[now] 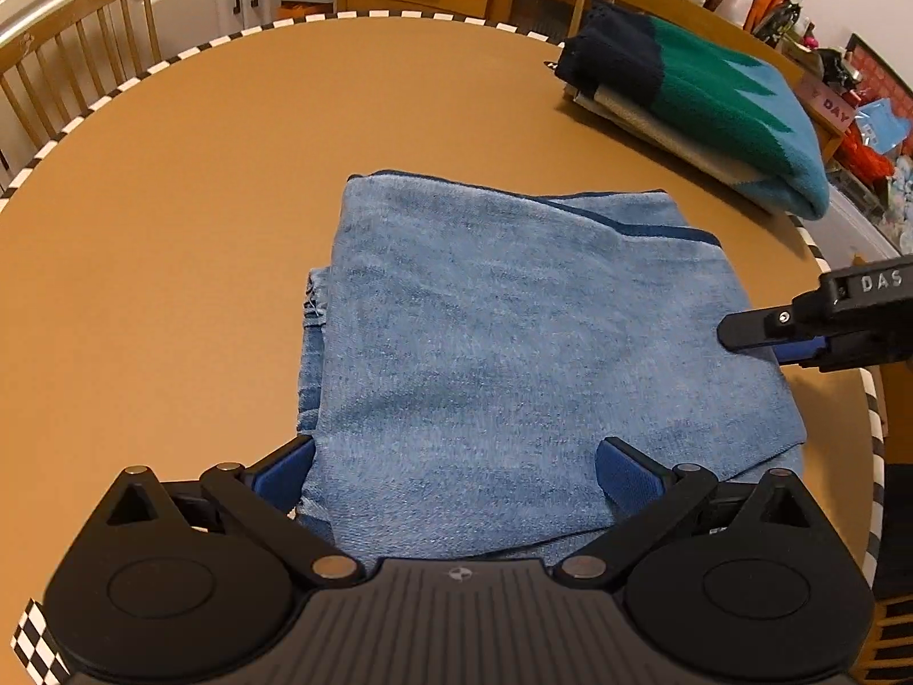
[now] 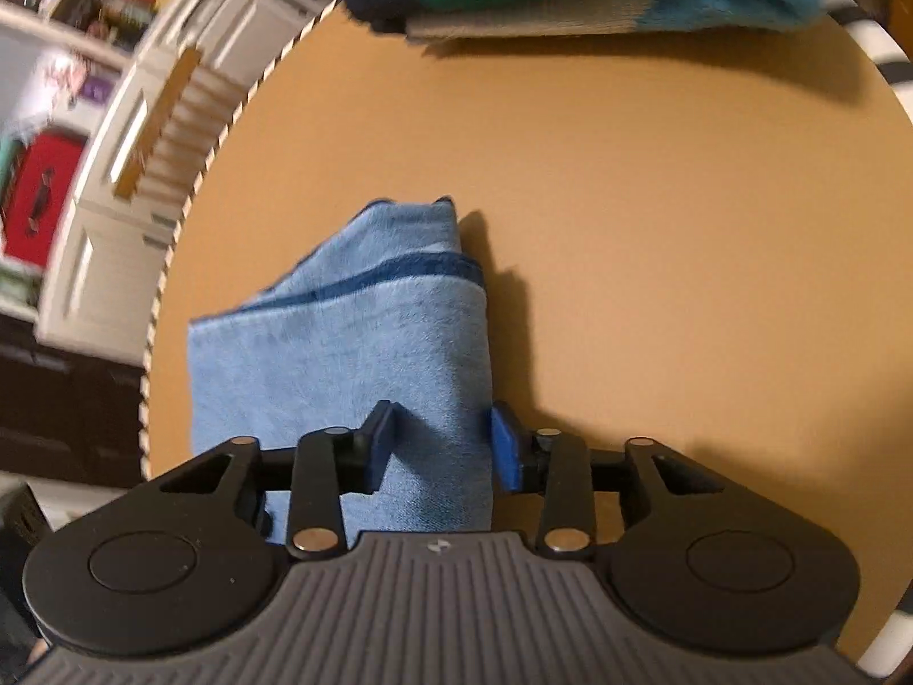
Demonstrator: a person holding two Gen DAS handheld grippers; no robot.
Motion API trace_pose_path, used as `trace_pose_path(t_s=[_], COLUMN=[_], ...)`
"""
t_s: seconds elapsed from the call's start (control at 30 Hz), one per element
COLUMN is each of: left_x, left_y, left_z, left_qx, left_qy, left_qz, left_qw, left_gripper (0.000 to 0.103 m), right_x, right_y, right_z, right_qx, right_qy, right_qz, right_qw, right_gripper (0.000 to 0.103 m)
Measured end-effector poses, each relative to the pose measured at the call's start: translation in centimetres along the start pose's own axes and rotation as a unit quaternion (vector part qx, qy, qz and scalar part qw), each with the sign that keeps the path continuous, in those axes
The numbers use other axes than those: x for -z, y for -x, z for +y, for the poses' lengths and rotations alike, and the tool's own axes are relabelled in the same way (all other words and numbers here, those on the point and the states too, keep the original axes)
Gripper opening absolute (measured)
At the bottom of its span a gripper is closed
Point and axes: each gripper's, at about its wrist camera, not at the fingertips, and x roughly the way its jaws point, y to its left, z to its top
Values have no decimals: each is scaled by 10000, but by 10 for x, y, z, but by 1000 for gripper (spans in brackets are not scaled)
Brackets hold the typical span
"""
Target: Fold clothes
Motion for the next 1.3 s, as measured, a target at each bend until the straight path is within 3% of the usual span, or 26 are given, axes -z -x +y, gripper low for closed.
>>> trace_pose_path(t_s=[0.2,0.33,0.43,0.6,0.67,0.77,0.93,1.07,1.23,1.3], left_x=[-6,-14,-22,-41,-49,-55,-51,-50,-51,-51], left_y=[-1,-3,7,36,33,10,-23,-36,-41,-43], left_z=[2,8,16,21,15,2,-5,17,20,22], left_qx=[39,136,2,-42,140,100,-298,-85,-115,-96], left_qy=[61,179,179,236,278,126,-6,752,756,736], left_qz=[215,353,323,-180,-238,12,460,879,1014,1038], left_qw=[9997,9991,9993,9996,9992,9999,9985,9933,9919,9918], left_gripper=[103,102,101,101,98,91,92,96,100,101], right_x=[7,7,7,2,1,-1,2,3,-4,-8], right_y=[0,0,0,5,10,12,2,-10,-27,-33], right_z=[17,17,13,-8,-24,-49,-82,-95,-75,-68], right_qx=[318,281,169,-336,-575,-988,-1643,-2151,-2046,-2048], right_qy=[486,524,477,248,12,-540,-1313,-1723,-1495,-1489], right_qz=[-87,-55,-19,127,99,137,287,381,846,936], right_qw=[9983,9982,9987,9990,9983,9935,9772,9605,9636,9629], right_gripper=[43,46,47,51,60,60,59,60,59,64])
